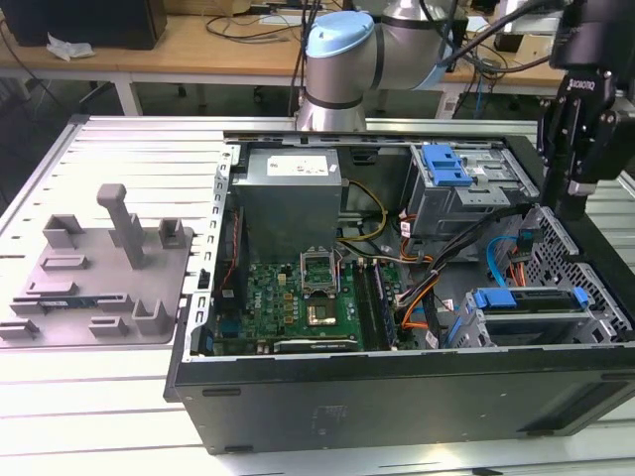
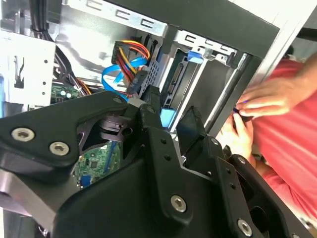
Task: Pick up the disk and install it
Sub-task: 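Insert the first disk wire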
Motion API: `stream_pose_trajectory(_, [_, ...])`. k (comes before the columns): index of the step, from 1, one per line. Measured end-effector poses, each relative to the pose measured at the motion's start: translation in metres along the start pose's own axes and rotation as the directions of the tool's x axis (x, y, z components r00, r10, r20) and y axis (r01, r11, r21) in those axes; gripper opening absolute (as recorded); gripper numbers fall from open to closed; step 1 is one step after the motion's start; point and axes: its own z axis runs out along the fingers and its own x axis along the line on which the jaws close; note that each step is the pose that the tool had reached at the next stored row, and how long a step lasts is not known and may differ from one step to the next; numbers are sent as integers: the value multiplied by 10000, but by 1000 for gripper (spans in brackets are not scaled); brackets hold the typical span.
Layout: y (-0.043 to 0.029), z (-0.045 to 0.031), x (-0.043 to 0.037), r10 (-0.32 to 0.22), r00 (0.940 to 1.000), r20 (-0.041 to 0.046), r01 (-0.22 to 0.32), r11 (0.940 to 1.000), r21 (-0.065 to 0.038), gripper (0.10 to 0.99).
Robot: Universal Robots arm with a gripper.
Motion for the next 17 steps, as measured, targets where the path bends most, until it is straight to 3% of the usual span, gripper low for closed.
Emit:
stream_pose_trajectory(2, [18,-28,-104,-1,9998,-188,2,10000,33,416])
stream_pose_trajectory(3, [30,-22,-166,-3,9998,-207,3,10000,34,416])
stream_pose_trajectory(6, [35,35,-194,-8,9999,-121,9,10000,14,416])
stream_pose_trajectory(10, [47,42,-240,-111,9998,-140,112,9999,32,416])
stream_pose_trajectory(17, [87,37,-405,-313,9989,-362,325,9990,315,416])
